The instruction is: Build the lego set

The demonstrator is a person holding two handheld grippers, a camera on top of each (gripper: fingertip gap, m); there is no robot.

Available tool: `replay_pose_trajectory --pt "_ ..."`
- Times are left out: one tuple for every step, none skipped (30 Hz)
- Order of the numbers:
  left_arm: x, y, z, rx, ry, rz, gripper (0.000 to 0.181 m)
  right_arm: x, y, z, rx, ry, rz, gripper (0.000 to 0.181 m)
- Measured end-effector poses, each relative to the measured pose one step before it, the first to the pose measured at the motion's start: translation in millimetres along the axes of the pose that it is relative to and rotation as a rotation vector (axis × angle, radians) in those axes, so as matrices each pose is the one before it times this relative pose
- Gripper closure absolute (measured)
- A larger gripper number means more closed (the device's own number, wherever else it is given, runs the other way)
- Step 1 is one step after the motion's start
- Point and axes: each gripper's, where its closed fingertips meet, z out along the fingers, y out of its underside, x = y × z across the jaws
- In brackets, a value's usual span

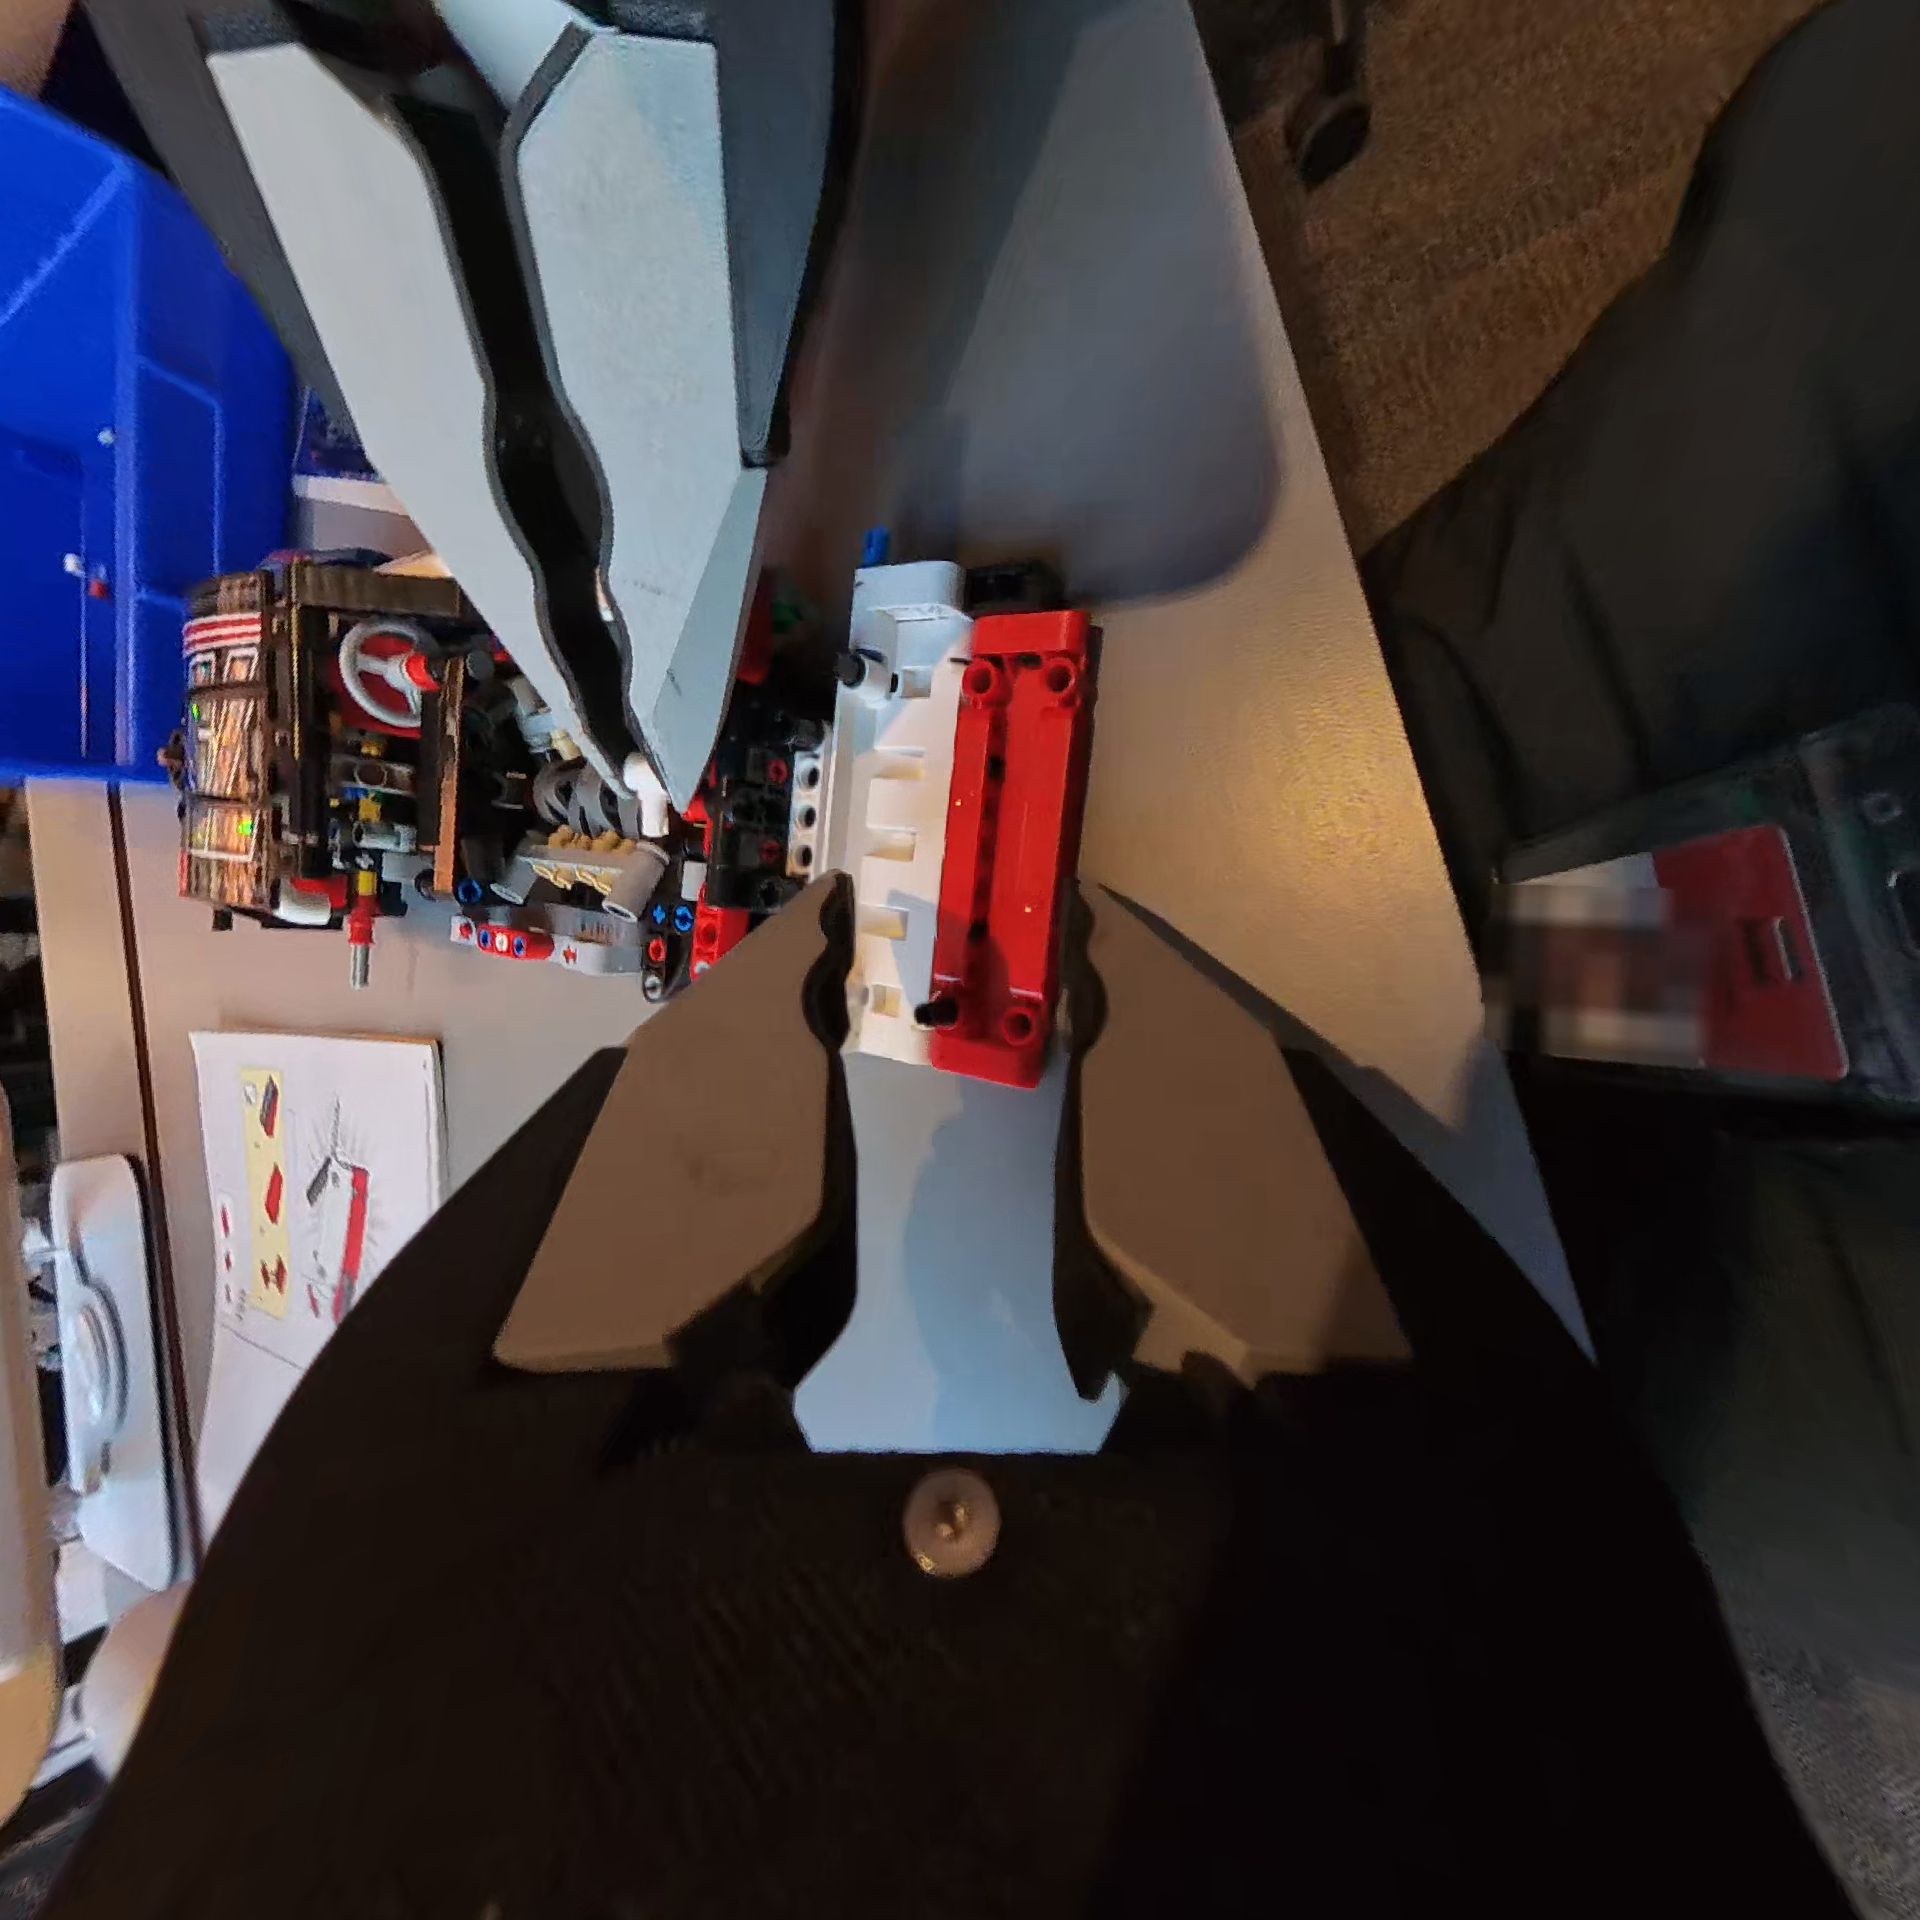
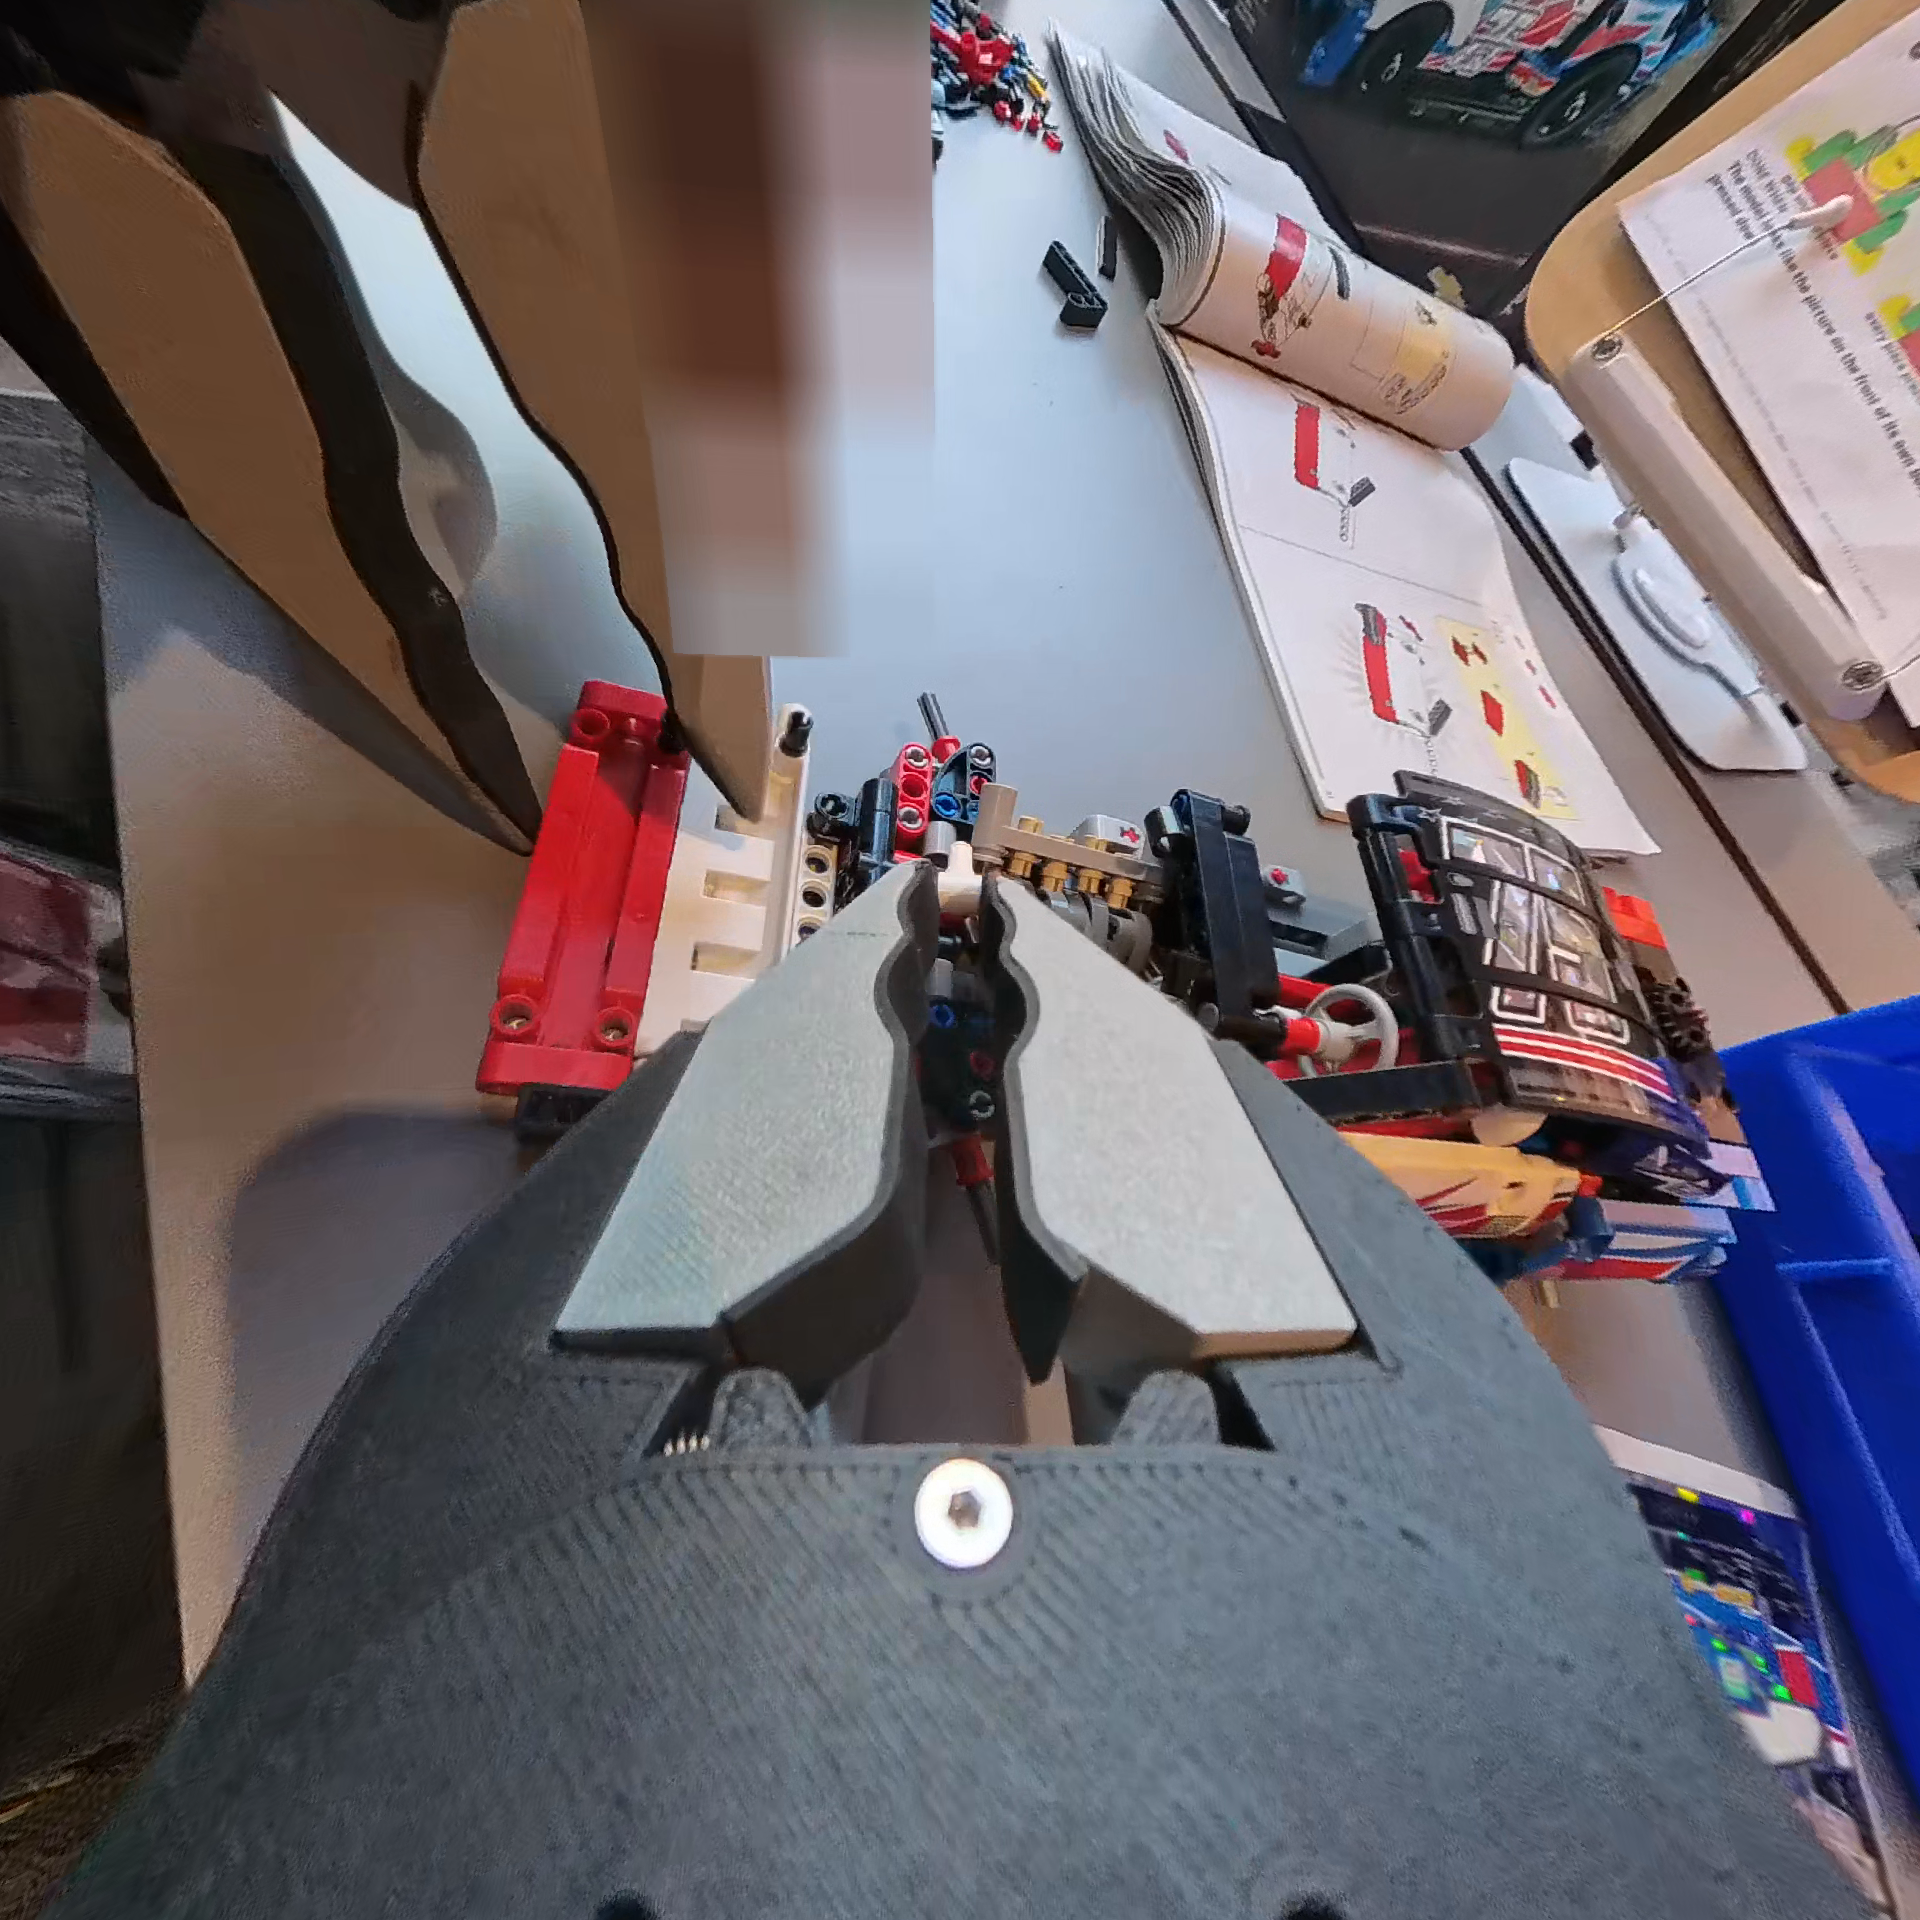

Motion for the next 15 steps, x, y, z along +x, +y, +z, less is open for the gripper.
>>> replay_pose_trajectory --pt "-0.46 -0.20 0.58 -0.0079 0.0137 0.0154 0.144 -0.12 0.14 0.49 0.0053 -0.0092 0.0136 0.177" --pt "-0.30 -0.23 0.51 -0.0092 0.0148 0.0132 0.143 -0.02 0.10 0.47 0.0057 -0.0065 0.0113 0.177" --pt "1.00 -0.10 0.43 -0.0116 0.0195 0.0175 0.145 -0.03 -0.09 0.42 0.0033 -0.0045 0.0060 0.177" --pt "3.52 0.76 0.85 -0.0168 0.0306 0.0230 0.154 -0.06 -0.07 0.21 0.0006 -0.0036 0.0011 0.177" --pt "1.32 -0.40 0.96 -0.0074 0.0088 0.0156 0.160 -0.03 -0.09 0.20 0.0005 -0.0031 0.0004 0.177" --pt "4.32 -2.54 -0.12 0.0106 0.0259 0.0129 0.166 0.05 -0.01 0.27 0.0007 -0.0027 0.0007 0.177" --pt "5.88 -2.75 -0.53 0.0143 0.0415 -0.0074 0.178 0.08 -0.04 0.16 0.0010 -0.0034 0.0007 0.177" --pt "-0.41 -0.89 -0.26 0.0097 0.0063 -0.0308 0.178 -0.04 -0.10 0.16 0.0011 -0.0036 0.0007 0.177" --pt "0.76 1.00 -0.73 0.0095 0.0204 -0.0260 0.178 -0.12 -0.07 0.11 0.0013 -0.0027 0.0003 0.177" --pt "0.15 1.91 -0.62 0.0078 0.0230 -0.0326 0.178 -0.07 -0.08 0.09 0.0011 -0.0020 -0.0003 0.177" --pt "0.06 0.20 -0.63 0.0198 0.0233 -0.0371 0.178 0.04 -0.02 0.06 0.0007 -0.0014 -0.0008 0.177" --pt "0.34 -1.22 -0.92 0.0258 0.0238 -0.0439 0.178 0.03 -0.07 0.06 0.0007 -0.0010 -0.0009 0.177" --pt "0.62 -1.87 -1.08 0.0242 0.0281 -0.0512 0.178 -0.10 0.04 0.00 0.0006 -0.0009 -0.0010 0.177" --pt "1.80 -3.14 -1.87 0.0290 0.0406 -0.0569 0.178 -0.18 -0.06 -0.04 0.0007 -0.0019 -0.0014 0.177" --pt "1.16 -3.48 -2.49 0.0259 0.0456 -0.0642 0.178 -0.26 -0.07 -0.25 0.0016 -0.0024 -0.0031 0.177"
